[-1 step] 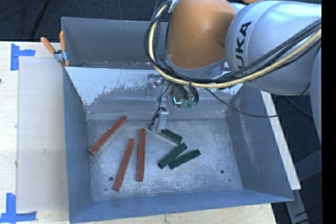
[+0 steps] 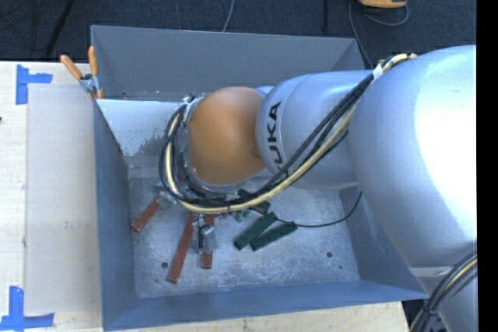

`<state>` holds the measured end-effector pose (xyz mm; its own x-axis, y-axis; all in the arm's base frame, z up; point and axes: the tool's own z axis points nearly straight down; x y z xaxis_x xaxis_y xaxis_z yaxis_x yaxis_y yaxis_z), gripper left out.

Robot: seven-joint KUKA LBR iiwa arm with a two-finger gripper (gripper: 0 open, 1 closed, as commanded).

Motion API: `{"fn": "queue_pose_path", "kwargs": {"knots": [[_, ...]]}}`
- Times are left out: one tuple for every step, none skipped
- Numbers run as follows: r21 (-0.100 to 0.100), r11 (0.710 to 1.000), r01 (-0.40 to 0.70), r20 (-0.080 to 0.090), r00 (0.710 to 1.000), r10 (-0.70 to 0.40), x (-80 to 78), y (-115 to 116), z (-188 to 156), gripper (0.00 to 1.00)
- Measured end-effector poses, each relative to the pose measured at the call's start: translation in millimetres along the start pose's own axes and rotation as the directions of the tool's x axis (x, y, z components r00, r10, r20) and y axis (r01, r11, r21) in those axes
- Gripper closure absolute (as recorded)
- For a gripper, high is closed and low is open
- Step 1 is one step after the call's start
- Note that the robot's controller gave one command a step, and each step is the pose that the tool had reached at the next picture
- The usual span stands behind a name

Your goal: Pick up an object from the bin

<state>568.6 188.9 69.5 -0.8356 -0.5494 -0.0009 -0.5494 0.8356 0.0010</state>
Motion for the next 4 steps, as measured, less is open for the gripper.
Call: {"fn": "queue_pose_path", "kwargs": {"knots": [[0.001, 0.983, 0.186, 0.0, 0.983, -0.186, 11.1, 8, -31, 0.0], [0.0, 0.915, 0.404, 0.0, 0.915, -0.404, 8.0, 21, -30, 0.0], [-0.003, 0.821, 0.571, -0.003, 0.821, -0.571, -0.9, 21, 0, 0.0], [-0.002, 0.824, 0.566, -0.001, 0.824, -0.566, -1.1, 22, 0, 0.0]]}}
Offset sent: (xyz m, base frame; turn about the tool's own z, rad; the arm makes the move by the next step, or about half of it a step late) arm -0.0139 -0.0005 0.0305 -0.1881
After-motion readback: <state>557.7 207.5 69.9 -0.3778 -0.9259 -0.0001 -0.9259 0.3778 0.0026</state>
